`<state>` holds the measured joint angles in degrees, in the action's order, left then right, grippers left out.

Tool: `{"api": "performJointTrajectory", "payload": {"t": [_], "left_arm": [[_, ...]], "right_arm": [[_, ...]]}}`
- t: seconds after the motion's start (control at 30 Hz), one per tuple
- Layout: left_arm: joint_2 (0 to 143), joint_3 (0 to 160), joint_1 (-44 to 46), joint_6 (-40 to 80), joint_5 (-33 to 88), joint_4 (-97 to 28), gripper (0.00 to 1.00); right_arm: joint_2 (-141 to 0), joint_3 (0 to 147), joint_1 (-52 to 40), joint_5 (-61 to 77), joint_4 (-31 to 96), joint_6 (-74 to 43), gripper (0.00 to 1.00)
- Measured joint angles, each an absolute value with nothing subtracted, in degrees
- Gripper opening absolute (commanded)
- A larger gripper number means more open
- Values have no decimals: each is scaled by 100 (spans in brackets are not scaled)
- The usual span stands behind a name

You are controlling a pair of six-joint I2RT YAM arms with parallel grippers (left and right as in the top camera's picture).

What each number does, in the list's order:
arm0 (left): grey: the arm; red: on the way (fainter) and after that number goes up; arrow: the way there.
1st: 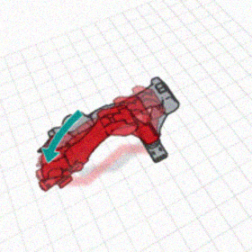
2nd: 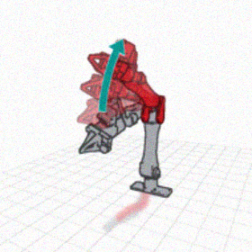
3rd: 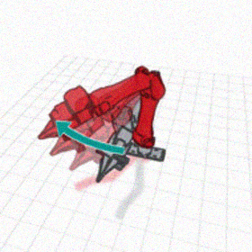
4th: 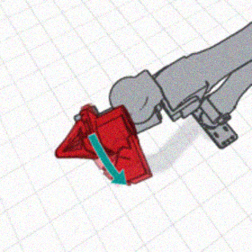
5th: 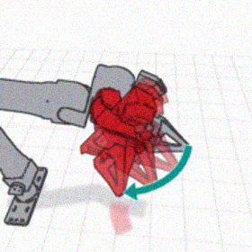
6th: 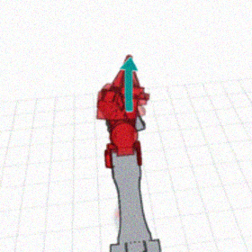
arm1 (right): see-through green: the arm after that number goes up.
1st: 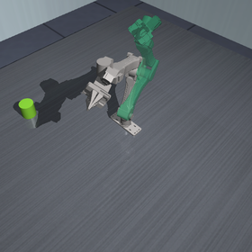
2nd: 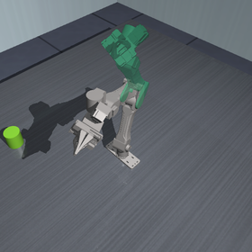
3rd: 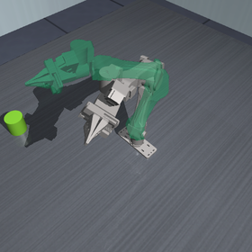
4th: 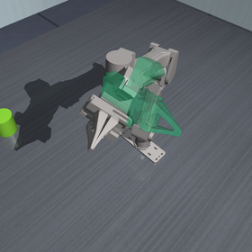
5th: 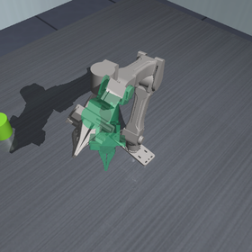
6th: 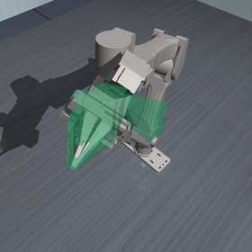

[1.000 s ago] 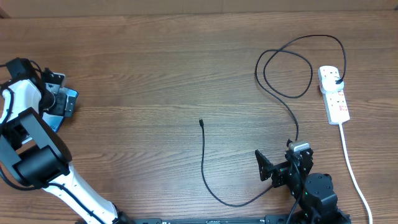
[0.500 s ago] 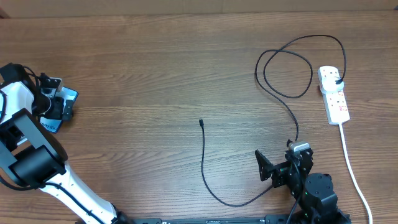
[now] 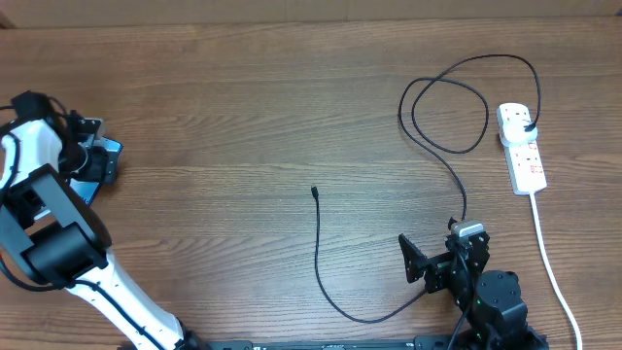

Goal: Plug charger to phone and switch on socket
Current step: 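Close the left gripper on the phone's short edge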

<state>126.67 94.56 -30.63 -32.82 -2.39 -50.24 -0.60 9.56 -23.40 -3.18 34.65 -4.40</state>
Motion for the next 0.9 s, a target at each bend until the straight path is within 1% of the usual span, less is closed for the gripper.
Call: {"api": "performJointTrajectory", "payload": {"t": [0.1, 0.2, 0.23, 0.27, 0.47, 0.6, 0.77, 0.9], "left_arm": [[12667, 9456, -2829, -3074, -316, -5041, 81], [12667, 9461, -2589, -2873, -401, -5061, 82], [12667, 9461, -2530, -2823, -423, -5070, 98], [12667, 9461, -2445, -2735, -454, -5092, 100], [12685, 9601, -2331, -2515, -696, -5341, 100], [12855, 9974, -2344, -2569, -1002, -5662, 100], [12873, 10099, -2534, -2812, -1142, -5682, 100], [12873, 10099, -2799, -3030, -961, -5669, 100]], "right_arm": [[-60, 956, -2340, -316, 3470, -443, 100], [-58, 956, -2340, -316, 3465, -443, 100], [-58, 956, -2340, -318, 3470, -440, 100], [-60, 956, -2340, -318, 3468, -443, 100], [-60, 956, -2340, -318, 3468, -443, 100], [-58, 956, -2340, -318, 3468, -440, 100], [-60, 956, -2340, -318, 3470, -443, 100], [-60, 956, -2340, -316, 3468, -443, 100]]}}
